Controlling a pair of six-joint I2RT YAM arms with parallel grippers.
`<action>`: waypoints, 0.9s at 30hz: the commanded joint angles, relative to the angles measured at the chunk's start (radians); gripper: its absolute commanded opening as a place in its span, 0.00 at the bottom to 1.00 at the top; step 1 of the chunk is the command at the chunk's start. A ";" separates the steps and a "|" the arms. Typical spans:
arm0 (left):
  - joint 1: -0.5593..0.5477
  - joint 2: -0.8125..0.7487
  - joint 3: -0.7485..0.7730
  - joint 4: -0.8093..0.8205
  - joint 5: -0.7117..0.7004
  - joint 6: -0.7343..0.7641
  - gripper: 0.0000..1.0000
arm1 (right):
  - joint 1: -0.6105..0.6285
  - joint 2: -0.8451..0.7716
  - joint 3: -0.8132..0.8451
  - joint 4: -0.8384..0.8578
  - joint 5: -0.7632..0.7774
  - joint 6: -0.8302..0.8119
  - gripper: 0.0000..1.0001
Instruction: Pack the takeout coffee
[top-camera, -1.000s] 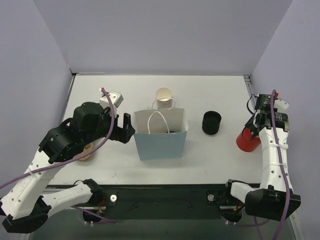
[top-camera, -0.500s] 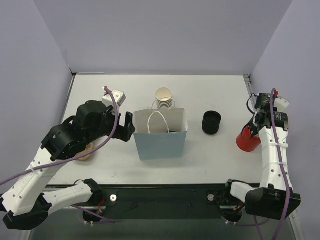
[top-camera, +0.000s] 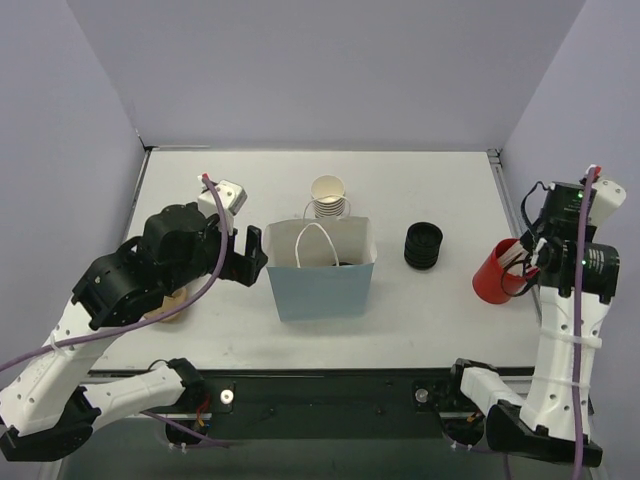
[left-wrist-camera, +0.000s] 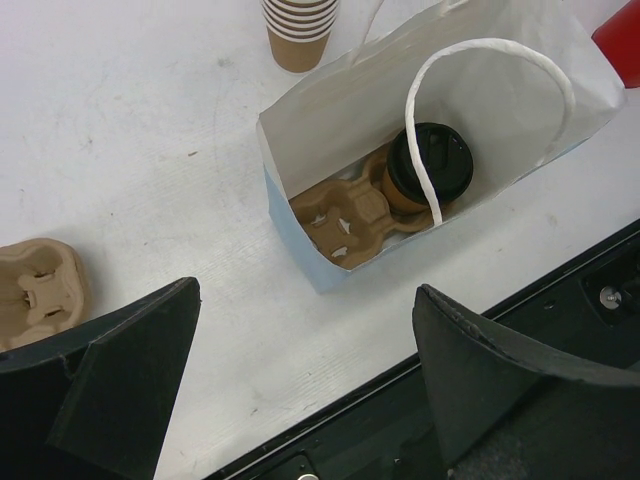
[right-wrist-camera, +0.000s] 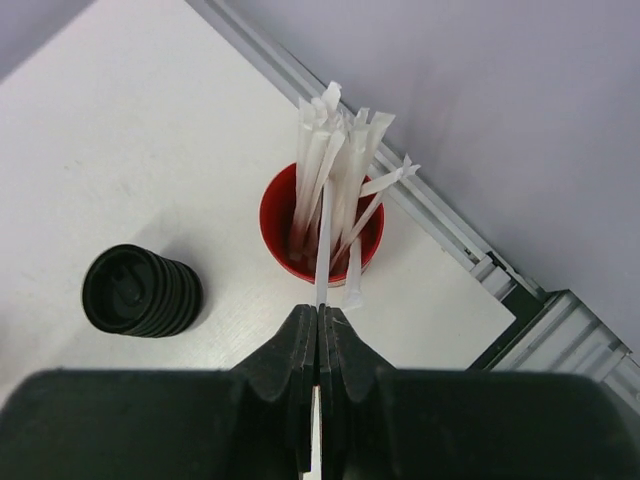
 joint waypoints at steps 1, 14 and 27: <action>-0.026 -0.022 0.057 -0.007 -0.045 0.010 0.97 | -0.007 -0.046 0.139 -0.098 -0.027 -0.026 0.00; -0.058 -0.047 0.074 -0.024 -0.063 0.014 0.97 | -0.007 -0.132 0.377 -0.086 -0.144 0.014 0.00; -0.070 -0.019 0.126 -0.024 -0.106 0.020 0.97 | -0.005 -0.170 0.230 0.107 -0.963 0.207 0.00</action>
